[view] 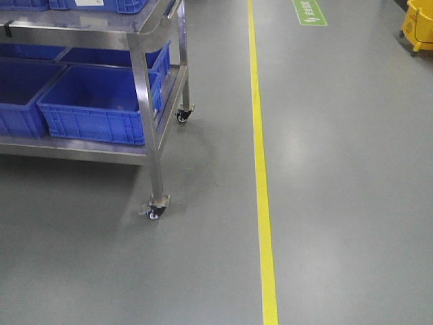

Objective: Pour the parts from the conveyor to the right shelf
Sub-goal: 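Drive along the yellow floor line toward the bin shelves, then drive down the aisle between the blue bin shelves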

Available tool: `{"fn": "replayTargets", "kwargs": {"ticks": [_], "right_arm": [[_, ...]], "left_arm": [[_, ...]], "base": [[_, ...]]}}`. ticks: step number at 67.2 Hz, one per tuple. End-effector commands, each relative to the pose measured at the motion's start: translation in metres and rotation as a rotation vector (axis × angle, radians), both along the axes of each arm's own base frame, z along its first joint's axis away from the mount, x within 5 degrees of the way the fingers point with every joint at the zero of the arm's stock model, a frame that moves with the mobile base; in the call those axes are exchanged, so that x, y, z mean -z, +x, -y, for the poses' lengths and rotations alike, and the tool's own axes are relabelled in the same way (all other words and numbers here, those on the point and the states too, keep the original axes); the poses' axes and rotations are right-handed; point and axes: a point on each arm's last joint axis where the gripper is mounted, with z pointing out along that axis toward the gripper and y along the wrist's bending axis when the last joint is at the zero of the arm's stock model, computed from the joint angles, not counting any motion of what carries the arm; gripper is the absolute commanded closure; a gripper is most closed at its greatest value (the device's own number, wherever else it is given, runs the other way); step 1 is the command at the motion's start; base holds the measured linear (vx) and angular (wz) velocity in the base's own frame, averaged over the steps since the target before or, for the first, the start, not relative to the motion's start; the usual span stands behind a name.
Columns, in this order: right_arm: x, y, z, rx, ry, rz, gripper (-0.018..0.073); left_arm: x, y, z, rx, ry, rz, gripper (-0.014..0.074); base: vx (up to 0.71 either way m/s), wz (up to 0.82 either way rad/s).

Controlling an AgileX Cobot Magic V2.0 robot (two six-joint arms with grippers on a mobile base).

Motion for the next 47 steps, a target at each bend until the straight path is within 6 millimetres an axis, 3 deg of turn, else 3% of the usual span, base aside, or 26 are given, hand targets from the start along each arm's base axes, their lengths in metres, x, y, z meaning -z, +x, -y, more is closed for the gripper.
{"fn": "replayTargets", "kwargs": {"ticks": [1,26,47], "right_arm": [[-0.0144,-0.0002,0.0008,0.008,0.003,0.087,0.0564],[-0.0144,-0.0002,0.0008,0.008,0.003,0.087,0.0564],[-0.0144,-0.0002,0.0008,0.008,0.003,0.087,0.0564]], "left_arm": [[-0.0131,-0.0006,0.0005,0.007,-0.011,0.094,0.0603],[-0.0131,-0.0006,0.0005,0.007,-0.011,0.094,0.0603],[-0.0131,-0.0006,0.0005,0.007,-0.011,0.094,0.0603]], "base": [[0.61,0.07],[0.54,0.20],[0.43,0.78]]}}
